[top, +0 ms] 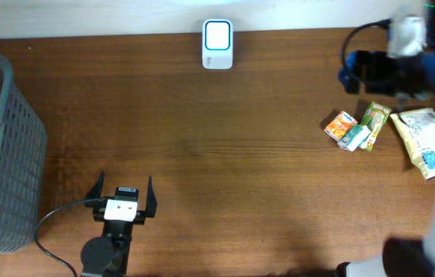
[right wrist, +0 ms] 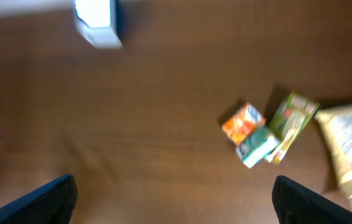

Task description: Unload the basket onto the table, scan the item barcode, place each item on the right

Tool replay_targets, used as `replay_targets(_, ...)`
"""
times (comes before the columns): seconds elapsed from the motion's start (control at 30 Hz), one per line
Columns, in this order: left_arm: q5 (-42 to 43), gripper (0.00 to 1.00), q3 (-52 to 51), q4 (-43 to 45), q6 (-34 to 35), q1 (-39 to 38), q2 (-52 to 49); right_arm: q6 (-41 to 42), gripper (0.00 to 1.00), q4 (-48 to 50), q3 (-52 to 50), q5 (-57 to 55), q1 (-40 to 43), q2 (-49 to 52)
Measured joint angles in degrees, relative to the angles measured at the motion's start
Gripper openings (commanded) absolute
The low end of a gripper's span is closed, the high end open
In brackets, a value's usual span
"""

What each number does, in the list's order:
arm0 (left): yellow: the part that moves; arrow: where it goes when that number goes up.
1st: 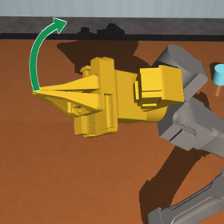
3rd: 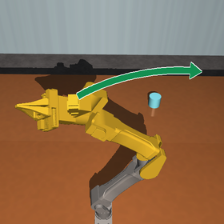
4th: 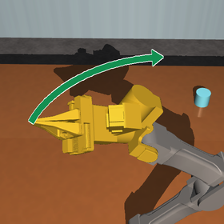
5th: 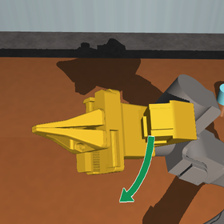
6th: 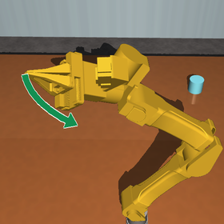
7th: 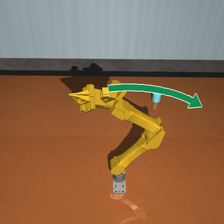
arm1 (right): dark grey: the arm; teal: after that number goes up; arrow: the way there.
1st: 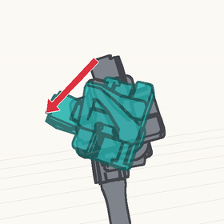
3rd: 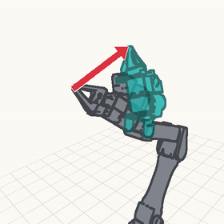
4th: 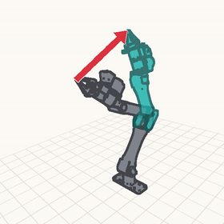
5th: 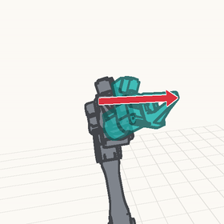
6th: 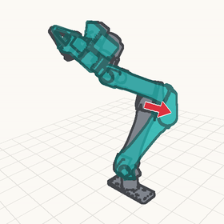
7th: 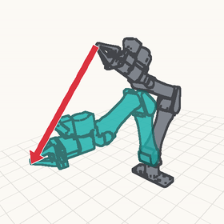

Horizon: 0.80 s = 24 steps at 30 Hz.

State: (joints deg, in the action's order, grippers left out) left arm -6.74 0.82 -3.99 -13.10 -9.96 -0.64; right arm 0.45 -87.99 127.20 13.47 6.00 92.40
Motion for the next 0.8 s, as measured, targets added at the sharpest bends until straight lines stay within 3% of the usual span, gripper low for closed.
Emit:
replay_targets(0.1,0.02,0.99,0.0,-0.02,0.0,0.0,0.02,-0.72,0.99,-0.24,0.85,1.31,0.0,-11.32)
replay_targets(0.23,0.0,0.99,0.0,0.0,0.0,0.0,0.0,-0.9,0.99,-0.26,0.85,1.68,0.0,-17.84)
replay_targets(0.63,0.02,0.99,0.0,0.0,0.0,0.0,0.0,-1.09,0.99,-0.96,0.44,1.66,0.0,-22.88)
replay_targets(0.73,0.02,0.99,0.0,0.0,0.0,0.0,0.0,-1.55,0.99,1.57,-0.11,0.74,0.0,-23.52)
replay_targets(0.8,0.0,0.99,0.0,0.0,0.0,0.0,0.0,-1.97,0.99,8.41,-5.27,-0.79,0.0,-26.95)
